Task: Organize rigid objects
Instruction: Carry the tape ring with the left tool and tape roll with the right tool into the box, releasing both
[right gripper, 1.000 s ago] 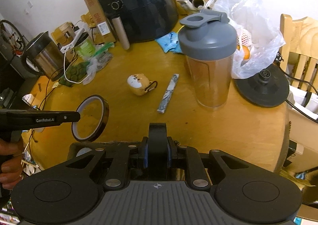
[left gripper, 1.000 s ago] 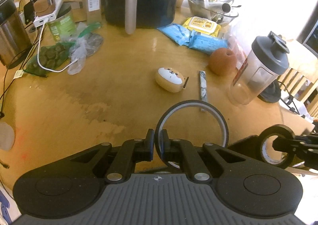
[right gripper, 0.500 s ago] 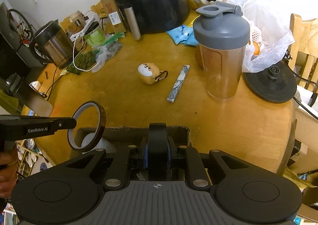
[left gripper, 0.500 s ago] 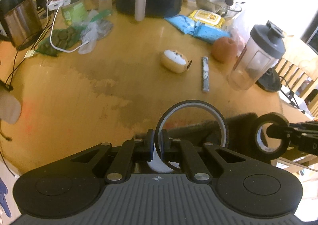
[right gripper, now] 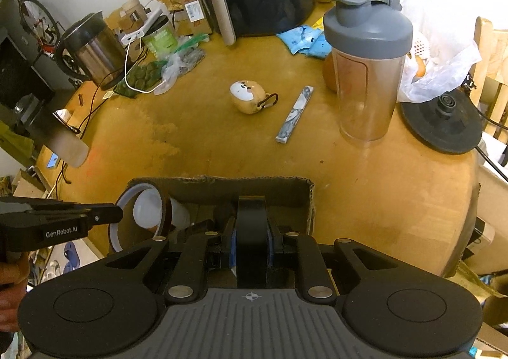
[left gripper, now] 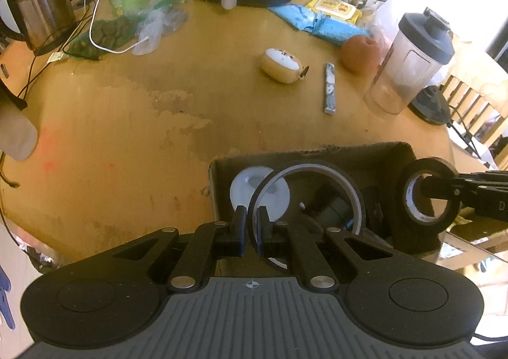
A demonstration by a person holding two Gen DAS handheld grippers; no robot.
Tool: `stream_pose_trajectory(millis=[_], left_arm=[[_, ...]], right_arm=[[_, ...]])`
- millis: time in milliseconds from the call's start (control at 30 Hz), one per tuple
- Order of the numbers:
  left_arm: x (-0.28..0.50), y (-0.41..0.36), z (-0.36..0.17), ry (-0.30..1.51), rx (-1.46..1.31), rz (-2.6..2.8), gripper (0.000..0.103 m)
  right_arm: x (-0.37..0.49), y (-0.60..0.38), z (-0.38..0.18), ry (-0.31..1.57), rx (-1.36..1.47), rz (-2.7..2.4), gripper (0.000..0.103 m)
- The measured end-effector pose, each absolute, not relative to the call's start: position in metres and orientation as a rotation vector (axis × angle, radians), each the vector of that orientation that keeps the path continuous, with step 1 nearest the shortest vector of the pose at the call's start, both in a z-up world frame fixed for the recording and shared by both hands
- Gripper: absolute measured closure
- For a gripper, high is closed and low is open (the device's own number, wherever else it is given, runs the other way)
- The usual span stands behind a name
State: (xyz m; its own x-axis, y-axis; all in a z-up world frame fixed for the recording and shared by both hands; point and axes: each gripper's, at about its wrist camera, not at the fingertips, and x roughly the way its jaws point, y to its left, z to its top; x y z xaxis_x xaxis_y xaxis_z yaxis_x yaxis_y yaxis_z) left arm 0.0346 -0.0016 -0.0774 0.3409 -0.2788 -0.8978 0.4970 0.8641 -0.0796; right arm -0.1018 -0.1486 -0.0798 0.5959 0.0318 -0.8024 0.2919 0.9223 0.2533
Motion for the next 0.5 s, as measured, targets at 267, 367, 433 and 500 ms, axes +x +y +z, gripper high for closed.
stream_pose_trajectory(millis=[267,367,433,500], left_arm=[[0.028,0.005,-0.082,1.127,0.227,-0.494,0.096],[0.027,0.006,-0.082,1.128,0.232,-0.491,0.094],[0.025,0.007,-0.081,1.121,0.244,-0.491,0.092],[0.023,0.006,-0.080,1.105,0.264,-0.489,0.088]], right_arm=[[-0.104,-0.144,-0.082,0.940,0.377,-0.134,0.083],[-0.104,-0.143,-0.082,0.944,0.378,-0.129,0.083],[-0.102,-0.143,-0.084,0.956,0.383,-0.126,0.081],[-0.101,-0.142,-0.084,0.960,0.387,-0.118,0.077]])
